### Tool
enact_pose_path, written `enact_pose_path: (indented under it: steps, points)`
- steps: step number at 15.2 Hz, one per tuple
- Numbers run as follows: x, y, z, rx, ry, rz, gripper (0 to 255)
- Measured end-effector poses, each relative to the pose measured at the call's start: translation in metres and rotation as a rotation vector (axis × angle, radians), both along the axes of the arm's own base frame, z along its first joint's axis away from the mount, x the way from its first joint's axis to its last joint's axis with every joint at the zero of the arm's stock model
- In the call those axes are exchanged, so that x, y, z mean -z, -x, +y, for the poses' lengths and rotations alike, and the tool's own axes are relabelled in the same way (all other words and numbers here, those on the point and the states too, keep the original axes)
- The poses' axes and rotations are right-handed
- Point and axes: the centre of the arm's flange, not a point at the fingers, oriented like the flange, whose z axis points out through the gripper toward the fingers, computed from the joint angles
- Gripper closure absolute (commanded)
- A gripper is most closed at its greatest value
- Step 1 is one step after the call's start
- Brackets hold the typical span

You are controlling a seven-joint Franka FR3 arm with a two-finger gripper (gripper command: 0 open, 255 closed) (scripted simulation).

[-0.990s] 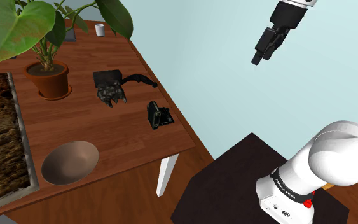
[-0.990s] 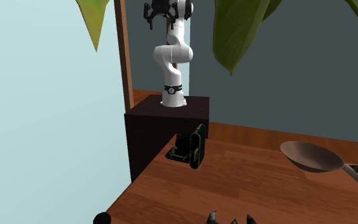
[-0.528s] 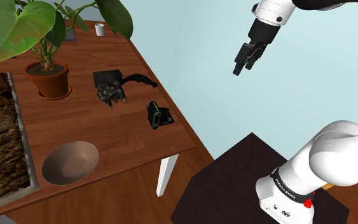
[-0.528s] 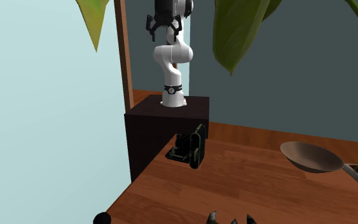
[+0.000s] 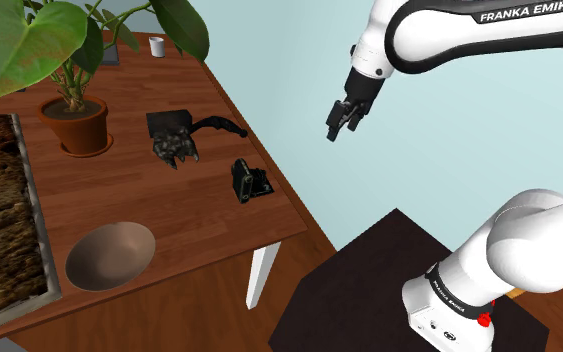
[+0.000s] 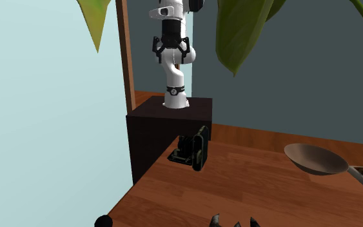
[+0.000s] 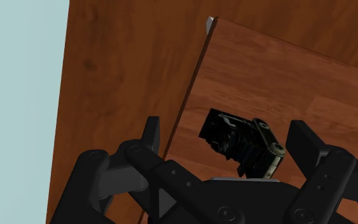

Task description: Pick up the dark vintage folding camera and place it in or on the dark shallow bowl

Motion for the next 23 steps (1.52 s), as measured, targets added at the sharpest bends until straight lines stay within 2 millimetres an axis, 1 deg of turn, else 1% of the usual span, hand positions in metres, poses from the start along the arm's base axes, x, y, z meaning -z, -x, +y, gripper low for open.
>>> enact_pose_path:
  steps: [3, 4, 9, 12, 14, 15, 18, 20, 23]
  points:
    - [0.029, -0.021, 0.012, -0.003, 0.005, -0.006, 0]
    - [0.042, -0.029, 0.016, -0.004, 0.006, -0.006, 0]
    - [0.093, -0.059, 0.04, -0.01, 0.014, -0.015, 0]
    - [0.12, -0.082, 0.051, -0.013, 0.019, -0.021, 0]
    - [0.143, -0.094, 0.061, -0.015, 0.022, -0.023, 0]
    - [0.156, -0.104, 0.062, -0.016, 0.023, -0.026, 0]
    - [0.188, -0.123, 0.078, -0.02, 0.028, -0.03, 0]
    - [0.209, -0.137, 0.081, -0.022, 0.031, -0.033, 0]
    - [0.227, -0.145, 0.087, -0.024, 0.032, -0.035, 0]
